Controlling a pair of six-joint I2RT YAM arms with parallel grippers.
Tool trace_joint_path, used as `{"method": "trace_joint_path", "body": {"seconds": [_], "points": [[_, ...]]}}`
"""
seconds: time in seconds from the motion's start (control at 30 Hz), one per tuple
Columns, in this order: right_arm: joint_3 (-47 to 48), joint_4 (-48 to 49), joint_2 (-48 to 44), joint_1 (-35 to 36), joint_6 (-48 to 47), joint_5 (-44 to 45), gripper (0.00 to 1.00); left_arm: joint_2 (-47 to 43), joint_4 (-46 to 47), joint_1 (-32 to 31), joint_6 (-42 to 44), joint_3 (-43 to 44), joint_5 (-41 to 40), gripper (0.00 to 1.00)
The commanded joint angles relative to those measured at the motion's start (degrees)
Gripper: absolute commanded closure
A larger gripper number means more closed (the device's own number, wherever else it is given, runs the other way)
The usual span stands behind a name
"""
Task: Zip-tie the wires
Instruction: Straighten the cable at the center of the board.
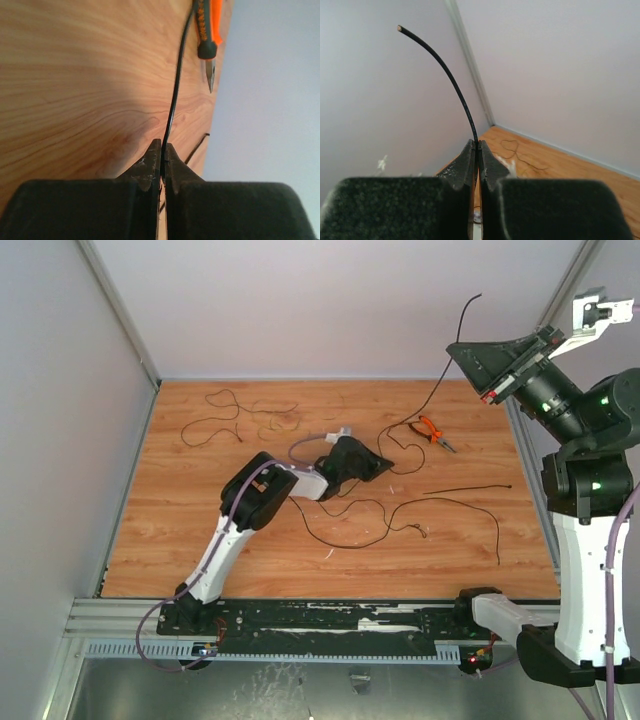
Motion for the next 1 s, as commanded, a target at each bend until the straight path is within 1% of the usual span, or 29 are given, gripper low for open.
{"method": "trace_joint_path", "body": {"seconds": [0.0,0.13,0.23,0.3,0.43,0.5,0.6,0.67,0.73,0.83,0.97], "points": [[4.32,-12.04,0.29,0.19,-7.48,9.64,1.0,-11.78,7.5,3.26,7.28,-6.3,-5.25,1.0],[3.03,-15.71,-0.38,0.11,-10.01,14.99,1.0,-19.43,7.84,5.82,11.04,-12.62,-8.12,1.0],[0.54,-16.29,-1.03,0.16,-10.76,16.48,1.0,-23.45,6.4,7.44,13.43,-15.07,-8.84,1.0],[-1.07,-17.62,-1.17,0.13,-12.03,19.39,1.0,-27.03,5.98,8.26,14.94,-17.42,-9.89,1.0],[-5.71,-19.67,-2.02,-0.09,-14.58,25.41,1.0,-35.52,5.61,10.3,18.33,-24.92,-13.57,1.0],[-9.11,-19.09,-3.25,-0.21,-14.68,25.87,1.0,-40.78,4.96,11.11,20.94,-29.64,-15.72,1.0],[-14.27,-18.9,-4.23,-0.24,-14.22,25.76,1.0,-49.2,2.19,11.32,26.58,-34.72,-19.99,1.0],[-17.51,-19.0,-4.61,-0.37,-13.44,25.39,1.0,-55.0,0.46,11.39,28.82,-38.21,-22.61,0.99],[-20.31,-18.96,-4.94,-0.35,-12.6,24.44,1.0,-60.81,-1.24,11.76,30.06,-41.91,-24.89,0.95],[-23.39,-18.93,-4.97,-0.29,-11.6,22.91,1.0,-69.65,-5.53,12.59,30.91,-46.73,-27.63,0.92],[-25.81,-19.72,-4.44,-0.3,-11.8,23.06,1.0,-80.28,-14.98,14.31,30.92,-51.66,-30.0,0.88]]}}
